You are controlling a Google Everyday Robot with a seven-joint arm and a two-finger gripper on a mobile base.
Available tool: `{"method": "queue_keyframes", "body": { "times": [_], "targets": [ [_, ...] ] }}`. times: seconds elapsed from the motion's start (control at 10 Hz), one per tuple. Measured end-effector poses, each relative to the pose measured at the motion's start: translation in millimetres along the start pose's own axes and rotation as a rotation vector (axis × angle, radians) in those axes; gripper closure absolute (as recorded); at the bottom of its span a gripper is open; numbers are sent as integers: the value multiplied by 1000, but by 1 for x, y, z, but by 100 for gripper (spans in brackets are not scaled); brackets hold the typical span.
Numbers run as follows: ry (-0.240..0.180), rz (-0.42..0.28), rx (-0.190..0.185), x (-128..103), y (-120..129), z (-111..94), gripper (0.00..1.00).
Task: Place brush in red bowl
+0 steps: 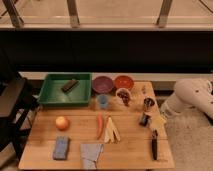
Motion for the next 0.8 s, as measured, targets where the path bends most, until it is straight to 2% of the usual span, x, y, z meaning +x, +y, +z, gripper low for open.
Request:
{"method": "queue_keyframes", "body": {
  "times": [0.3, 0.8],
  "targets": [
    [-18, 43, -26, 3, -7, 33, 20],
    [1, 104, -58, 17, -17, 81, 20]
  ]
}}
